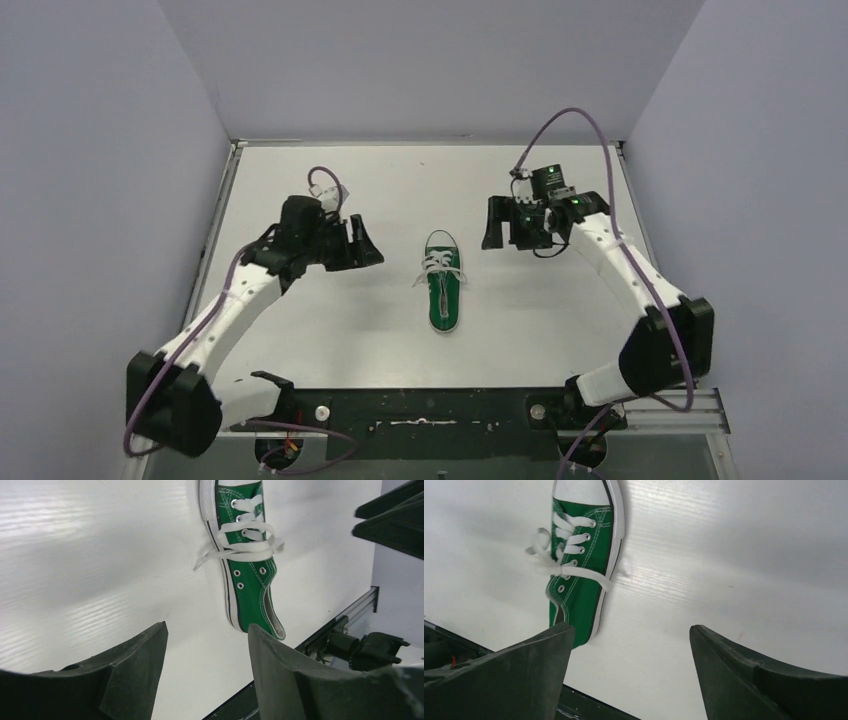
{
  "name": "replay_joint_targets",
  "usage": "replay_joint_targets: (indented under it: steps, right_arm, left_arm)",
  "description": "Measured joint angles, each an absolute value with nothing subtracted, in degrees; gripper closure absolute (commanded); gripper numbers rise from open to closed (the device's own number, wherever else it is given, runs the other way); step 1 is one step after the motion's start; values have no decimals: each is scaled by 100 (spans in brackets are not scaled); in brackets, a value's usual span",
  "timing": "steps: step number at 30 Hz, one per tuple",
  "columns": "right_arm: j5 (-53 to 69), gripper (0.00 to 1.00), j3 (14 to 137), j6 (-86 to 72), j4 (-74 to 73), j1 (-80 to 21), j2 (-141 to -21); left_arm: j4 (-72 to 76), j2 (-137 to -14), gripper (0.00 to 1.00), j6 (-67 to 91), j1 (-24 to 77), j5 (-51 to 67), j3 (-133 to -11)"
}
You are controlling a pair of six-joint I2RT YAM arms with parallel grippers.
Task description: Tie the shoes
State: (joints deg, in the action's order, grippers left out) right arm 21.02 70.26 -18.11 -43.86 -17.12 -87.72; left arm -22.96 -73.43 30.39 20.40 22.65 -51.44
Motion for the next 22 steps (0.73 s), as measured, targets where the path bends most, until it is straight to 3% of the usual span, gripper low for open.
replay_joint_targets:
  steps: [2, 6, 11, 22]
  right_arm:
    - [1809, 1, 7212, -1601, -4744, -1737, -8075]
    - [1288, 0, 7524, -1385, -5336, -1780, -6451]
    - [718, 0, 7999, -1409, -5990, -1809, -5081]
    - [-434, 0, 9513, -1341, -7303, -1809, -4982]
  left_arm:
    - [-2762, -6525, 29, 2877, 2040, 1946, -5242]
    - [-3667, -4770, 28, 2781, 2043, 1457, -5561]
    - [-4762, -3795, 27, 2746, 2040, 1326, -6477]
    - [-6222, -3273, 20, 2265, 2040, 528, -7955]
